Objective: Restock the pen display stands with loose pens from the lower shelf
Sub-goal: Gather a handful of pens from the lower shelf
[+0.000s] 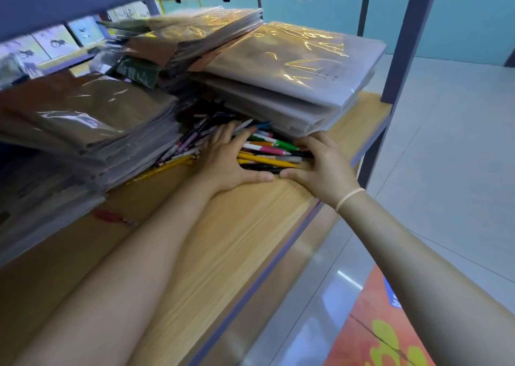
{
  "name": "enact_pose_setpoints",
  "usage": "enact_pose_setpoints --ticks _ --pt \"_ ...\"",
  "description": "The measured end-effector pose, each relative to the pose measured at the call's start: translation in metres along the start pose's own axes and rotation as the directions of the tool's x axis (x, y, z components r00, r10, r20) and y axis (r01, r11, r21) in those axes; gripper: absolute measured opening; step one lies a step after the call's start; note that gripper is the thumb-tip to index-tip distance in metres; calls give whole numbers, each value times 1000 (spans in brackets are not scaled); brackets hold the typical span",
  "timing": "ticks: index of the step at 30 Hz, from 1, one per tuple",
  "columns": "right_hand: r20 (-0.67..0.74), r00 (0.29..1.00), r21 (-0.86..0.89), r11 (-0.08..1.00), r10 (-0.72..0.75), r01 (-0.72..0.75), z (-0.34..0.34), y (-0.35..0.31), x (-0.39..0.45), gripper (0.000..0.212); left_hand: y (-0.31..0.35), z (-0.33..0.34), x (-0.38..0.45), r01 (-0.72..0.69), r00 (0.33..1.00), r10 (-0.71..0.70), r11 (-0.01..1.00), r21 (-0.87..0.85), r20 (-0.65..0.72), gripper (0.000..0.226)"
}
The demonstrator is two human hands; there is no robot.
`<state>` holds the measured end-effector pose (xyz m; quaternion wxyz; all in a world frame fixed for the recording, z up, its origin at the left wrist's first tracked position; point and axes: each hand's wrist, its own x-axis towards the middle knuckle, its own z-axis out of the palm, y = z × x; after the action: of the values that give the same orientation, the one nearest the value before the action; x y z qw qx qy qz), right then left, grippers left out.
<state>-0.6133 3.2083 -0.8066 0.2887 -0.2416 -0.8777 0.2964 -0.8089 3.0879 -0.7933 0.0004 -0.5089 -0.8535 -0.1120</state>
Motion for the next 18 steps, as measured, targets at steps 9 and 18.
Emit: enact_pose_setpoints --ticks 9,18 --pt "90 996 -62 998 -4 10 -7 2 2 62 12 -4 9 -172 985 171 985 30 13 90" --pt "158 987 -7 999 36 -35 -11 -1 -3 56 12 -6 3 -227 973 229 973 45 -40 87"
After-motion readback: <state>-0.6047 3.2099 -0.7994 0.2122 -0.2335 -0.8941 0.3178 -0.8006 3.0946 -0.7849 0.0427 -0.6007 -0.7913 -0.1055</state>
